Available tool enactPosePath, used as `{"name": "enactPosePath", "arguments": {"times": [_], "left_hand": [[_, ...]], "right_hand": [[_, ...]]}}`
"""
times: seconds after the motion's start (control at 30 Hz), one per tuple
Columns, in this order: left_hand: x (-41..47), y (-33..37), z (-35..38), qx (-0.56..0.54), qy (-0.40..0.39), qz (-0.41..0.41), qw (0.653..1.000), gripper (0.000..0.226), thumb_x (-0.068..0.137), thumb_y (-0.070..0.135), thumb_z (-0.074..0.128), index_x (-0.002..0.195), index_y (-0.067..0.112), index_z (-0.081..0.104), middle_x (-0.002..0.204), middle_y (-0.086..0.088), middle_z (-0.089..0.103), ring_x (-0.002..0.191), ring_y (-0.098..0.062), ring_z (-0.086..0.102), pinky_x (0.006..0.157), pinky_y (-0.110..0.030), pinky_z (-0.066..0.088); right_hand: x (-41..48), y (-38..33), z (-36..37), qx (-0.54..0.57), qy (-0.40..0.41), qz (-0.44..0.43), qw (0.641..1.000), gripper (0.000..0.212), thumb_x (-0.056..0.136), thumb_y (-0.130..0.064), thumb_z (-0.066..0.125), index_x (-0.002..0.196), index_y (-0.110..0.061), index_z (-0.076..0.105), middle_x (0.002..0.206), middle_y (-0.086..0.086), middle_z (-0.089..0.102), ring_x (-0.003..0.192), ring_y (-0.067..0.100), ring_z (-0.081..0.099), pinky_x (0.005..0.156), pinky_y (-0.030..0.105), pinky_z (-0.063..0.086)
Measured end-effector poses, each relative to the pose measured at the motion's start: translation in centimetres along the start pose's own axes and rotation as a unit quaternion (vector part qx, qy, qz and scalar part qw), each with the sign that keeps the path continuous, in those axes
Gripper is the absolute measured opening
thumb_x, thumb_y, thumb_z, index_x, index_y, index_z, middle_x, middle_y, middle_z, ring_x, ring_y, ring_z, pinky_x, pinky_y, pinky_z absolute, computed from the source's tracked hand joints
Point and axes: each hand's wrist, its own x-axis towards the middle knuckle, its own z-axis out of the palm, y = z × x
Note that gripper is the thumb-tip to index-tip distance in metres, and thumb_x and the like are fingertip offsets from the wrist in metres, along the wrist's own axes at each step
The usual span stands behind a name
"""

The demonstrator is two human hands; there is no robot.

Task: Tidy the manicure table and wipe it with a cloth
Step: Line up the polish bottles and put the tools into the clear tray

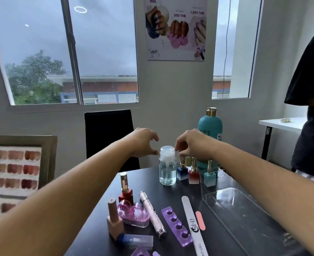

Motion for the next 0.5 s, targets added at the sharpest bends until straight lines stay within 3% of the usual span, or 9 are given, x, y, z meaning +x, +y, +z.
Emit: {"name": "enactPosePath", "arguments": {"times": [0.17, 0.37, 0.5], "left_hand": [[-4.0, -1.8, -0.7, -0.01, -0.027, -0.034, 0.999, 0.048, 0.08, 0.035, 0.069, 0.123, 0.018, 0.057, 0.123, -0.003, 0.059, 0.11, -0.019, 0.055, 0.09, -0.025, 0.041], [-7.6, -3.7, 0.3, -0.038, -0.057, -0.063, 0.996, 0.038, 0.079, 0.03, 0.071, 0.114, 0.02, 0.063, 0.112, 0.001, 0.063, 0.097, -0.015, 0.059, 0.079, -0.022, 0.045], [-8.9, -4.3, 1.1, -0.048, -0.041, -0.067, 0.996, 0.017, 0.078, 0.023, 0.072, 0.094, 0.019, 0.071, 0.094, 0.001, 0.067, 0.084, -0.016, 0.062, 0.074, -0.027, 0.052]], "right_hand": [[-2.2, -3.6, 1.2, 0.026, -0.021, -0.035, 0.999, 0.018, 0.078, -0.024, 0.076, 0.096, -0.022, 0.074, 0.087, -0.011, 0.068, 0.08, 0.003, 0.061, 0.074, 0.008, 0.045], [-3.9, -7.5, 3.7, 0.079, -0.079, -0.08, 0.991, 0.023, 0.079, -0.023, 0.075, 0.1, -0.016, 0.073, 0.098, -0.002, 0.071, 0.089, 0.01, 0.066, 0.086, 0.024, 0.053], [-4.5, -9.0, 4.8, 0.11, -0.09, -0.091, 0.986, 0.023, 0.078, -0.022, 0.076, 0.099, -0.013, 0.073, 0.098, 0.0, 0.072, 0.089, 0.01, 0.067, 0.088, 0.028, 0.054]]}}
